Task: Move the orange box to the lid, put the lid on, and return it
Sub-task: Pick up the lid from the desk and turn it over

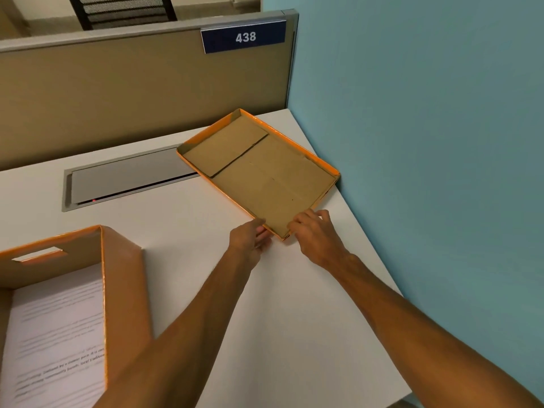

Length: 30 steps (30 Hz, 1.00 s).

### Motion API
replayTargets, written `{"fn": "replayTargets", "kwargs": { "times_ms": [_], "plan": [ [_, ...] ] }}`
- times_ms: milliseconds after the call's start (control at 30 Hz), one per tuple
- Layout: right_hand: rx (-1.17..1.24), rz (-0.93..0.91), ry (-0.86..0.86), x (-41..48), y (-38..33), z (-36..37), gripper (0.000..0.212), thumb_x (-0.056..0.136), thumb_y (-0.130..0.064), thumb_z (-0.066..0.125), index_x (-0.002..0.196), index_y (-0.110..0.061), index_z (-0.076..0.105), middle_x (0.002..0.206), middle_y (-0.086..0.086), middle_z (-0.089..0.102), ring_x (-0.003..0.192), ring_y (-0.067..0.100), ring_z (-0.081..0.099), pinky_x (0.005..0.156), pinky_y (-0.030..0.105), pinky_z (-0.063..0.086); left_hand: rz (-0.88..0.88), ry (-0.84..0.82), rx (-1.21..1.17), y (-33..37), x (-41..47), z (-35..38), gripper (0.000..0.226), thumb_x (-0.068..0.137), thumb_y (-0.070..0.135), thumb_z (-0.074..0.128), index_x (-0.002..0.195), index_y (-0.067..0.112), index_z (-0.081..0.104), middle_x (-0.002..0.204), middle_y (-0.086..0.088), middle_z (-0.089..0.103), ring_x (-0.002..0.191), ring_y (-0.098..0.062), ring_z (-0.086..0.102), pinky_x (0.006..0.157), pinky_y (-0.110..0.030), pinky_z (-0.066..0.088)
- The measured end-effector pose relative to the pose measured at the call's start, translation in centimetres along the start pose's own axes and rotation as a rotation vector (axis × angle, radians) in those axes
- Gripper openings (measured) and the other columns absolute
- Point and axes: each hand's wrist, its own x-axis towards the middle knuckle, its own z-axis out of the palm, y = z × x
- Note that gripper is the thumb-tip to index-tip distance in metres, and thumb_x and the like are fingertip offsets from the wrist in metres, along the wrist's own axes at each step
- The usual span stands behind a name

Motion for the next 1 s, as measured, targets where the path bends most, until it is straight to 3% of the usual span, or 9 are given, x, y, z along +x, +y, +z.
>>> {"fn": "replayTargets", "kwargs": {
  "times_ms": [133,233,333,433,533,700,833,1000],
  "plan": [
    [0.064,0.018,0.054,0.5,-0.1,-0.6,0.021,0.073,0.005,0.075,0.084,-0.012,0.071,0.084,0.005,0.067,0.083,0.026,0.060,0.072,0.041,0.044,0.022,-0.043,-0.003,0.5,0.2,0.1,0.026,0.085,0.007,0.068,0.111,0.004,0.064,0.100,-0.013,0.070,0.090,-0.027,0.070,0.088,-0.043,0.056],
    [0.163,0.017,0.120,0.8,-0.2,-1.5,0.013,0.078,0.003,0.075,0.085,-0.008,0.072,0.083,0.009,0.069,0.080,0.028,0.062,0.068,0.042,0.048,0.098,-0.127,-0.019,1.2,-0.2,-0.2,0.033,0.085,0.007,0.069,0.118,0.008,0.064,0.107,-0.010,0.072,0.100,-0.025,0.070,0.081,-0.038,0.058],
    [0.236,0.032,0.178,1.0,-0.2,-2.5,0.008,0.083,-0.001,0.073,0.088,-0.006,0.074,0.086,0.011,0.071,0.082,0.029,0.064,0.070,0.043,0.050,0.143,-0.215,-0.074,2.1,-0.9,-0.4,0.036,0.085,0.007,0.070,0.119,0.007,0.062,0.115,-0.012,0.072,0.104,-0.028,0.069,0.081,-0.040,0.060],
    [0.265,0.041,0.215,1.1,-0.2,-3.3,0.007,0.087,-0.007,0.071,0.094,-0.007,0.073,0.092,0.010,0.072,0.088,0.027,0.065,0.075,0.043,0.052,0.194,-0.274,-0.079,3.2,-1.8,-0.1,0.036,0.085,0.004,0.070,0.119,0.004,0.058,0.117,-0.016,0.071,0.096,-0.028,0.073,0.079,-0.041,0.061],
    [0.271,0.058,0.250,1.0,-0.2,-3.7,0.018,0.085,-0.012,0.074,0.102,-0.008,0.072,0.101,0.011,0.072,0.095,0.027,0.065,0.084,0.043,0.053,0.263,-0.261,-0.029,4.2,-3.2,0.3,0.032,0.083,0.004,0.073,0.110,0.008,0.056,0.112,-0.016,0.072,0.089,-0.028,0.075,0.078,-0.043,0.061],
    [0.315,0.136,0.239,0.7,-1.7,-5.0,0.047,0.079,-0.024,0.082,0.121,-0.009,0.066,0.120,0.013,0.067,0.113,0.030,0.060,0.096,0.041,0.049,0.356,-0.203,0.028,5.6,-7.0,1.0,0.039,0.081,0.009,0.077,0.114,0.006,0.057,0.112,-0.016,0.072,0.098,-0.035,0.073,0.087,-0.052,0.058],
    [0.436,0.161,0.345,0.9,-3.6,-7.1,0.042,0.079,-0.021,0.081,0.117,-0.009,0.068,0.116,0.011,0.070,0.108,0.027,0.064,0.093,0.043,0.055,0.417,-0.182,0.062,6.2,-10.9,1.6,0.044,0.082,0.012,0.076,0.121,0.003,0.056,0.114,-0.016,0.070,0.099,-0.035,0.071,0.088,-0.052,0.058],
    [0.526,0.177,0.559,0.1,-5.9,-10.0,0.036,0.079,-0.011,0.081,0.113,-0.004,0.070,0.110,0.014,0.072,0.105,0.027,0.066,0.091,0.039,0.054,0.545,-0.130,0.112,6.6,-15.8,2.3,0.038,0.084,0.020,0.076,0.115,0.008,0.058,0.115,-0.013,0.068,0.096,-0.032,0.072,0.080,-0.046,0.062]
  ]
}}
